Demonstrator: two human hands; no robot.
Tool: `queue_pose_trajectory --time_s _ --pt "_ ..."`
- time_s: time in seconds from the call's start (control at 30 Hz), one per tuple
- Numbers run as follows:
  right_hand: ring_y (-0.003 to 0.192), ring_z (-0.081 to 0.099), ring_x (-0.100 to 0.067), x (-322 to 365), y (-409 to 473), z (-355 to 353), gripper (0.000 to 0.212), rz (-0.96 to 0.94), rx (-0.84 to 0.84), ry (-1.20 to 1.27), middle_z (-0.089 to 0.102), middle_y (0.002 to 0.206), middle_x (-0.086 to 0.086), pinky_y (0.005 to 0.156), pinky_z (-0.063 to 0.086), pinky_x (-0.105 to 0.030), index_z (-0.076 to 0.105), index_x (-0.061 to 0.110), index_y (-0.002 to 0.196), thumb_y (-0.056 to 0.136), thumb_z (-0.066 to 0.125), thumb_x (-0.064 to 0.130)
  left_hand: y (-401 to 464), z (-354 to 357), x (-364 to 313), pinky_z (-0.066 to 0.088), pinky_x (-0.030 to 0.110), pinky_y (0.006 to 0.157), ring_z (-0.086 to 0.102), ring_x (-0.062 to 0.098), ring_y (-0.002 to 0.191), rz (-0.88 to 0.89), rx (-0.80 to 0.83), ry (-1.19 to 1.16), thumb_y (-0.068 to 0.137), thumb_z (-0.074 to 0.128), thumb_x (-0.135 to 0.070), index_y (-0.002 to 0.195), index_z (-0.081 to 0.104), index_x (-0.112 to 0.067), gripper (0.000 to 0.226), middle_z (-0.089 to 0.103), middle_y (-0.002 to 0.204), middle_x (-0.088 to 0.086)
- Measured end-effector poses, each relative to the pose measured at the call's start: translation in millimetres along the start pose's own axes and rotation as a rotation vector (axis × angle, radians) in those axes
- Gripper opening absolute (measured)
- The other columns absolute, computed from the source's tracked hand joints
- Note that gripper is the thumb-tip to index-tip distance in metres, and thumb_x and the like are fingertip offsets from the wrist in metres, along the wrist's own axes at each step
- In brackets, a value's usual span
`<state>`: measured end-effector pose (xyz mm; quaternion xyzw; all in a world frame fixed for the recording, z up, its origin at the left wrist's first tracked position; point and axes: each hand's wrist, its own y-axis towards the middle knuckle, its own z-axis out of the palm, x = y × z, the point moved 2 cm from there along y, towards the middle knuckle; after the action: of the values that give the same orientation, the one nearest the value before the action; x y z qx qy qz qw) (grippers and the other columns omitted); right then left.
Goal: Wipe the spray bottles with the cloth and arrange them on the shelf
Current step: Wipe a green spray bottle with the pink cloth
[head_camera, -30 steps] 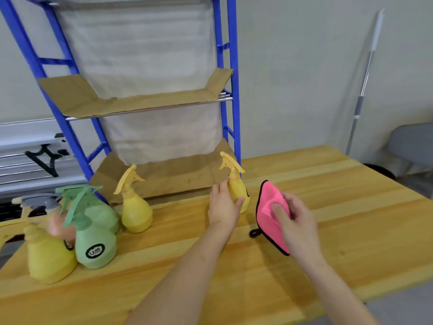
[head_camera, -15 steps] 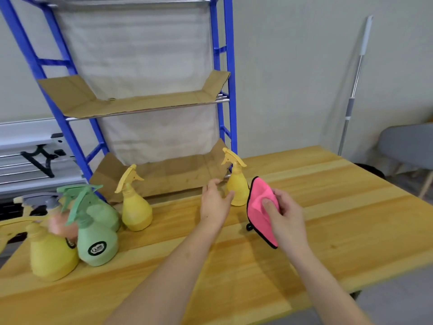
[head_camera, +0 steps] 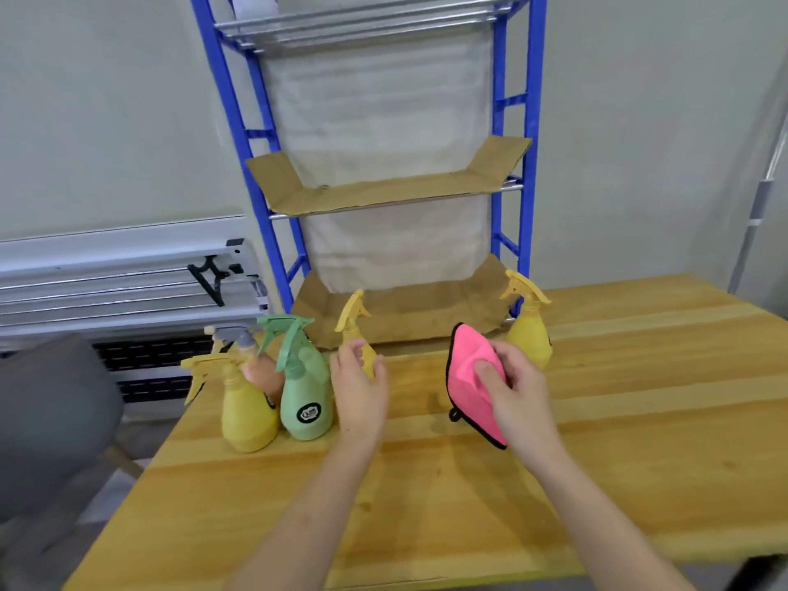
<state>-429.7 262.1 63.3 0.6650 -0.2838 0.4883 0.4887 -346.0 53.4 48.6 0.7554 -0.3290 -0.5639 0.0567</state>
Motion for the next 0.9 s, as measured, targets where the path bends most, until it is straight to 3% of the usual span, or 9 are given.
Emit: queue_pose_trajectory --time_s 0.2,0.3,0.5,0.63,0.77,0.9 --pt "0.107 0.067 -0.008 3.4 3.7 15.7 0.025 -0.007 0.014 -0.020 0.074 0.113 0.011 0.092 0.053 -0.031 0.069 0.027 0.119 0.101 0.064 0.011 16.1 3.0 22.3 0.047 0.049 0.108 0.054 0.034 0.127 -0.104 0.062 0.079 0.097 0.066 -0.021 0.148 0.036 -0.007 0.061 0.042 0.146 0.015" --pt "0.106 0.067 -0.007 2.7 5.9 15.7 0.025 -0.002 0.017 -0.032 0.073 0.112 0.013 0.089 0.053 -0.029 0.069 0.029 0.117 0.101 0.063 0.011 28.8 5.8 15.3 0.040 0.040 0.112 0.048 0.033 0.133 -0.145 0.017 0.052 0.100 0.063 -0.017 0.147 0.038 -0.002 0.055 0.045 0.147 0.016" --pt "0.102 0.066 -0.001 2.2 11.5 14.3 0.024 0.001 0.026 -0.034 0.073 0.109 0.016 0.081 0.050 -0.018 0.069 0.032 0.114 0.102 0.063 0.012 57.1 10.9 13.2 0.042 0.043 0.111 0.049 0.030 0.132 -0.194 -0.069 -0.043 0.100 0.061 -0.015 0.146 0.042 -0.005 0.051 0.053 0.140 0.014" --pt "0.103 0.066 -0.001 -1.0 14.9 17.1 0.024 0.013 0.027 -0.021 0.073 0.111 0.015 0.086 0.051 -0.024 0.069 0.029 0.117 0.102 0.063 0.012 53.7 7.9 11.3 0.040 0.043 0.114 0.047 0.029 0.135 -0.147 -0.089 -0.033 0.101 0.061 -0.015 0.147 0.041 -0.005 0.051 0.051 0.143 0.012" --pt "0.105 0.068 -0.008 -6.0 13.3 23.9 0.025 0.028 0.025 0.008 0.075 0.111 0.012 0.088 0.052 -0.030 0.070 0.029 0.116 0.101 0.063 0.010 44.0 0.0 12.1 0.045 0.048 0.109 0.054 0.031 0.125 -0.115 -0.070 -0.014 0.101 0.060 -0.016 0.147 0.041 -0.006 0.050 0.051 0.141 0.011" --pt "0.107 0.068 -0.011 -3.3 6.3 34.3 0.024 0.034 0.034 0.025 0.075 0.111 0.012 0.090 0.052 -0.032 0.070 0.028 0.118 0.102 0.063 0.011 27.8 -16.2 8.7 0.043 0.048 0.111 0.049 0.031 0.130 -0.117 -0.004 0.004 0.103 0.057 -0.018 0.156 0.028 -0.006 0.061 0.045 0.147 0.014"
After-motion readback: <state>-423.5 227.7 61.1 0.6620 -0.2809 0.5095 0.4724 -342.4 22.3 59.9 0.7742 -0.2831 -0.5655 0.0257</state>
